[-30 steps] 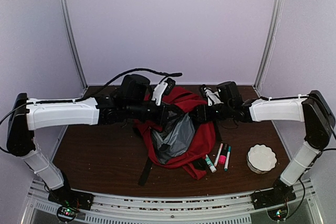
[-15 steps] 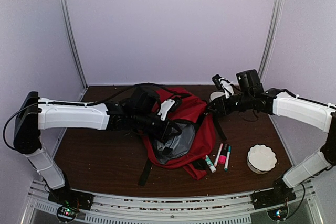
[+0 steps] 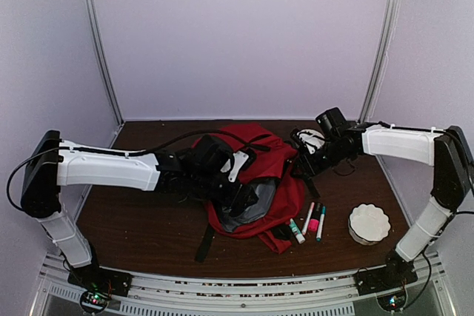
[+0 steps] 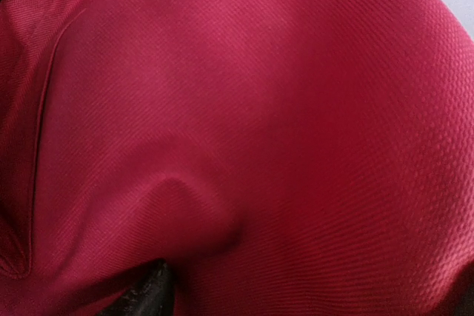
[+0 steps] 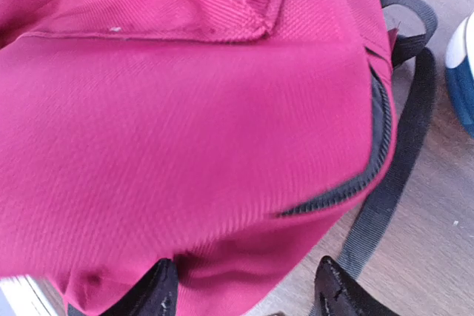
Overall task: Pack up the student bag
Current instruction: Adjust the largest pocket of the bag.
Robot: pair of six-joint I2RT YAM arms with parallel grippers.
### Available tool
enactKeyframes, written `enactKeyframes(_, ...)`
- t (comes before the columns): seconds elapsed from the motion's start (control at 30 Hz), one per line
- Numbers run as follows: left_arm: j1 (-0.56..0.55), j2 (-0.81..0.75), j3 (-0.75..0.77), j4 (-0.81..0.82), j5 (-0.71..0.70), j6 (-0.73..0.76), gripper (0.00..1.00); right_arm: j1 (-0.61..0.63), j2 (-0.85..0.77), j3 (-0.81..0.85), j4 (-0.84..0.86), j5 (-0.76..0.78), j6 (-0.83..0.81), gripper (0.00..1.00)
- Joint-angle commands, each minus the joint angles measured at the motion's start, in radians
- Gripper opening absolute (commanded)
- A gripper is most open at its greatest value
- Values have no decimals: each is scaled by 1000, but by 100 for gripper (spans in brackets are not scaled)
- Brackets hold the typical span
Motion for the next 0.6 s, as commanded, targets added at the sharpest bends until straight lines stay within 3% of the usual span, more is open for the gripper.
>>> enactKeyframes(0.0,-30,32,52,-22,-75,-15,69,1,55,62,-26,-30,32,65)
enactKeyframes(0.17,-33,75,83,-80,-205,-32,63,1,122,83,-23,-104,48,62)
enactKeyframes(0.23,-33,73,84,-108,-282,-19,54,1,135,82,-28,-154,31,53)
enactKeyframes(0.27,-31,73,84,-124,-319,-14,49,0,138,83,-33,-165,19,44)
enactKeyframes(0.33,-19,74,81,-145,-360,1,39,-5,153,84,-54,-213,-5,10)
enactKeyframes(0.37,-8,75,80,-151,-367,14,31,-10,155,82,-63,-254,-17,4)
enactKeyframes(0.5,36,61,72,-190,-435,80,0,-11,117,59,-106,-462,-96,0)
enactKeyframes(0.57,60,39,61,-200,-501,115,0,-11,93,51,-164,-621,-183,0)
